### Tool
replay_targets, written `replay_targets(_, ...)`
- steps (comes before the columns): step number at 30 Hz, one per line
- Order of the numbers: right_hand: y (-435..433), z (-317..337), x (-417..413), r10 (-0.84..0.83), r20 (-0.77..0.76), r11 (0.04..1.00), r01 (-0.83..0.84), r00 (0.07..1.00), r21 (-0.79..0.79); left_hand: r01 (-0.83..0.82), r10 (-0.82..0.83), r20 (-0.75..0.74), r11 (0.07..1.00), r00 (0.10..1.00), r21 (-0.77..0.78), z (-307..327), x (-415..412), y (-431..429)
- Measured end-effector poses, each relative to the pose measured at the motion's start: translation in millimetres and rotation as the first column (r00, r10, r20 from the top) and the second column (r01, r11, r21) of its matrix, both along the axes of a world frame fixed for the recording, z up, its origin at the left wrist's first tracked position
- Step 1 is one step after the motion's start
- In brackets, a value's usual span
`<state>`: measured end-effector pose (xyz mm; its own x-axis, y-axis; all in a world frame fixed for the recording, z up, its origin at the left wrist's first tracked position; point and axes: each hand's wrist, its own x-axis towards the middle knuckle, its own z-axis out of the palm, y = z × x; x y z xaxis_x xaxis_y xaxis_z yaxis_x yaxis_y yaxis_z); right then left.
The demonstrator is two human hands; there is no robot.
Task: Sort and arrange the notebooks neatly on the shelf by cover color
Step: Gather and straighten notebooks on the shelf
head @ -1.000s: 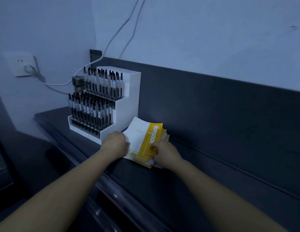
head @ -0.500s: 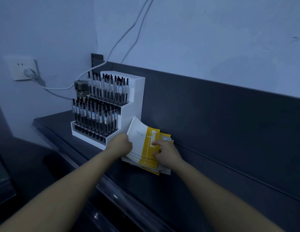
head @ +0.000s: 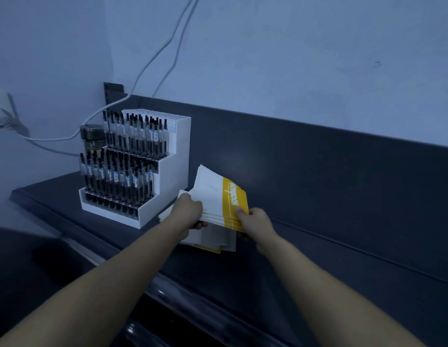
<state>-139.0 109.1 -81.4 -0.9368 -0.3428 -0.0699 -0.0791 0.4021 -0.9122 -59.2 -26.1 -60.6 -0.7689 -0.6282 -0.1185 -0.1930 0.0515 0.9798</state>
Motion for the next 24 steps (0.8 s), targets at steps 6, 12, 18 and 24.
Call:
replay_targets(6, 58.0, 5.1, 10.0, -0.131, -0.041, 0.989, 0.128, 0.991, -0.071, 0.068, -0.069, -0.031, 0.996, 0.997, -0.052, 2.7, 4.1, 60.4)
replay_targets(12, 139.9, 10.1, 24.7, -0.191, -0.119, 0.979, 0.180, 0.974, -0.091, 0.099, -0.105, -0.070, 0.992, 0.992, -0.078, 1.1, 11.5, 142.6)
replay_targets(18, 238.7, 10.6, 44.3, -0.212, -0.185, 0.977, 0.204, 0.960, -0.059, 0.148, -0.155, -0.079, 0.984, 0.985, -0.095, -9.1, 24.0, 234.9)
replay_targets(24, 321.2, 12.8, 67.2, -0.256, -0.224, 0.966, 0.255, 0.940, -0.033, 0.215, -0.229, -0.129, 0.970, 0.965, -0.113, -12.5, 40.2, 312.2)
